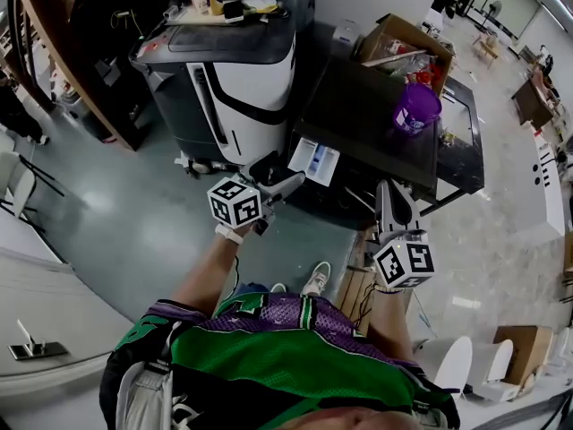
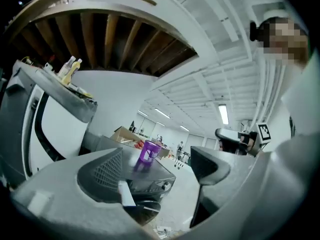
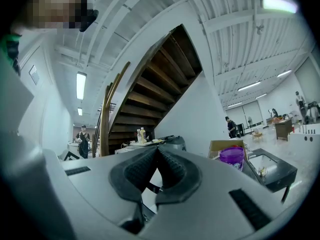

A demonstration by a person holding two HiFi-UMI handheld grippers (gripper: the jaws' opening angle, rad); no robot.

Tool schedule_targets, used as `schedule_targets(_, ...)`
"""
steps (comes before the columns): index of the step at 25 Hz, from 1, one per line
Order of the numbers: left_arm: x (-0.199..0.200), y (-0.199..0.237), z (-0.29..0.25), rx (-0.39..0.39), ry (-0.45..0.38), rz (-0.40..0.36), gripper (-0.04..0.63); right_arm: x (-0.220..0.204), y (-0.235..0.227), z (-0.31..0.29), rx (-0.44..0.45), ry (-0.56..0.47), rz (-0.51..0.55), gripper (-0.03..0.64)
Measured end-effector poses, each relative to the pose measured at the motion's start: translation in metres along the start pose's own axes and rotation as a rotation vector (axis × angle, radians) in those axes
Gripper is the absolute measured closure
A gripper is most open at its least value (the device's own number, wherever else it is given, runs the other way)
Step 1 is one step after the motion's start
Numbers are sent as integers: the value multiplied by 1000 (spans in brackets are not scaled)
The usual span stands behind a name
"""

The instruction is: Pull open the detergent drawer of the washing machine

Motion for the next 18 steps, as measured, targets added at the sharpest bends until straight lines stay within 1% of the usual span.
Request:
schedule_targets(3,26,-15,2,-6,-24,-87,163,5,1,2,-8,-11,-6,614)
schedule_targets(4,33,-19,3,-5,-32,-110,175,6,1,3,-9,-15,-6,614)
schedule_targets(5,40,-23,4,-4,-43,-130,221,8,1,4,-10,-19,-5,614)
schedule_targets(6,47,-26,5,-3,-56,-147,297,9,1,5,-12,-22,-4,614)
schedule_targets(7,54,-30,6,-2,-67,-161,319,10,0,6,-13,-24,-4,614)
schedule_targets(9,66,-37,7,2,-75,-193,344,13,0,8,-16,-29,-3,614)
schedule_targets(11,75,-43,7,17,-70,-246,384,15,-1,9,-19,-34,-2,614)
schedule_targets(15,86,-54,10,66,-42,-356,496,15,-1,11,-27,-34,-3,614)
schedule_targets(16,88,-56,11,76,-39,-375,530,15,0,12,-28,-32,-2,614)
schedule_targets(18,93,-59,12,92,-42,-400,563,15,1,12,-29,-31,3,614)
Point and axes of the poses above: the fingertips, and each gripper's own axes: z backward along the fingers, y to its left, x out of its top, the point moved 1 cm from there along z, backward along the fingers, and after that the axes turned 11 degrees about -z, right-handed, at the moved point
